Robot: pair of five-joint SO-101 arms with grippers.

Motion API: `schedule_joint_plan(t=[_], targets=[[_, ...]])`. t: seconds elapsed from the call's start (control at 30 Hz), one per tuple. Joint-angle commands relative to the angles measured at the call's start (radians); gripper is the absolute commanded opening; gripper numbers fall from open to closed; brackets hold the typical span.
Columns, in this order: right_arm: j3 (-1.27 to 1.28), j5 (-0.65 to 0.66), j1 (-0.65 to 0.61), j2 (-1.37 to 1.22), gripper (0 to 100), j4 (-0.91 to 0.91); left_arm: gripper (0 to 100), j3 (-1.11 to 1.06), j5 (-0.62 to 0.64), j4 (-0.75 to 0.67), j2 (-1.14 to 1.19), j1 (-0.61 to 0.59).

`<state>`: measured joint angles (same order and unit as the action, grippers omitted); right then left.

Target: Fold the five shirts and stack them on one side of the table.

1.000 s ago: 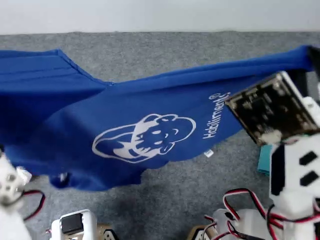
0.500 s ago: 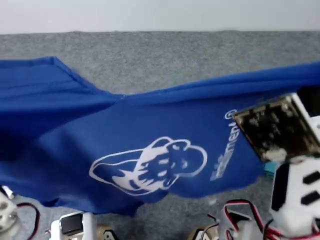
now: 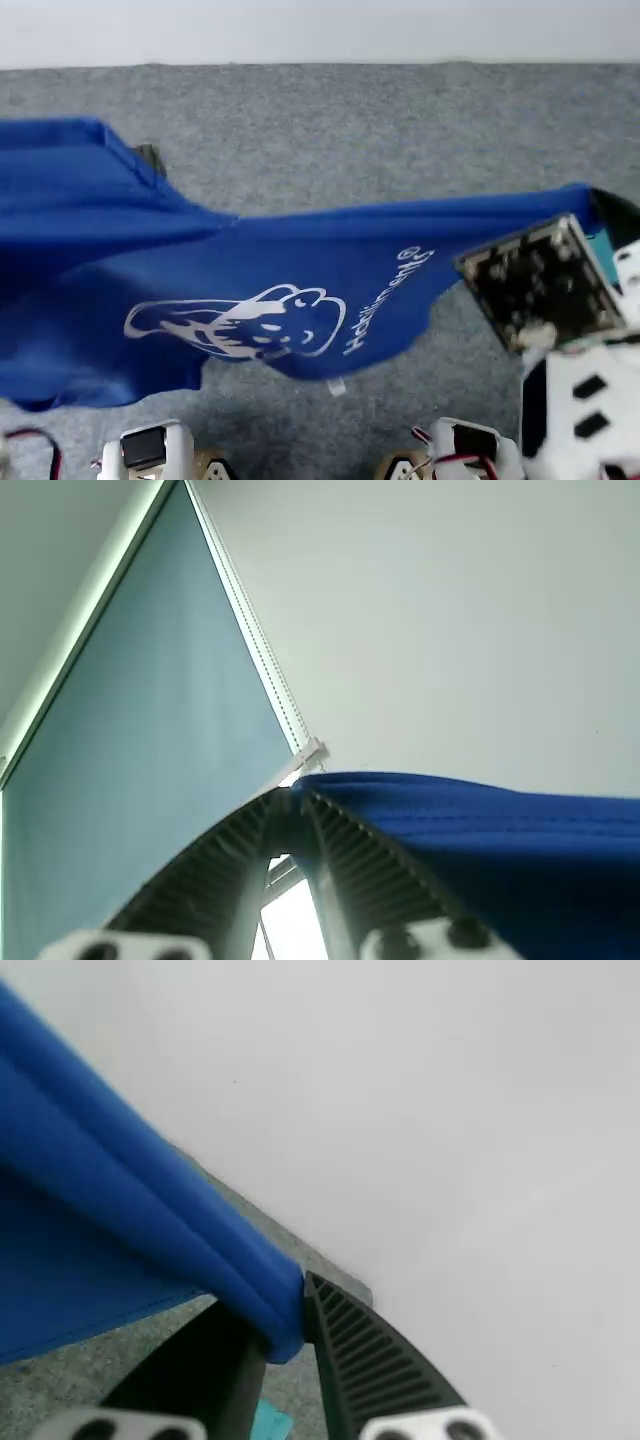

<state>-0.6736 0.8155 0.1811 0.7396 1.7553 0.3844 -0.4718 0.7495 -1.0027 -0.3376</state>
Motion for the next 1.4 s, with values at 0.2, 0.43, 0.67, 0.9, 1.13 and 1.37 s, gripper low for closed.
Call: schedule_joint_plan(t=[0.2,0.43,0.67,0.9,1.13,1.37], targets=[[0.006,0.104,0.002,0.070,1.0,0.030,1,0.090,-0.008,0.104,0.037,-0.002],[0.120,0.103,-0.005,-0.042,1.0,0.016,1,-0.039,-0.058,0.173,0.075,0.005],[0.431,0.106,-0.058,-0.206,1.0,-0.131,1,-0.493,-0.172,0.166,0.092,0.086],[0.815,0.106,-0.070,-0.331,1.0,-0.510,1,-1.032,-0.339,-0.115,0.092,0.199],[0.997,0.104,-0.070,-0.440,1.0,-0.920,1,-1.395,-0.377,-0.649,0.167,0.218],[1.000,0.109,-0.074,-0.598,1.0,-1.273,1,-1.250,-0.381,-0.806,0.489,0.222]])
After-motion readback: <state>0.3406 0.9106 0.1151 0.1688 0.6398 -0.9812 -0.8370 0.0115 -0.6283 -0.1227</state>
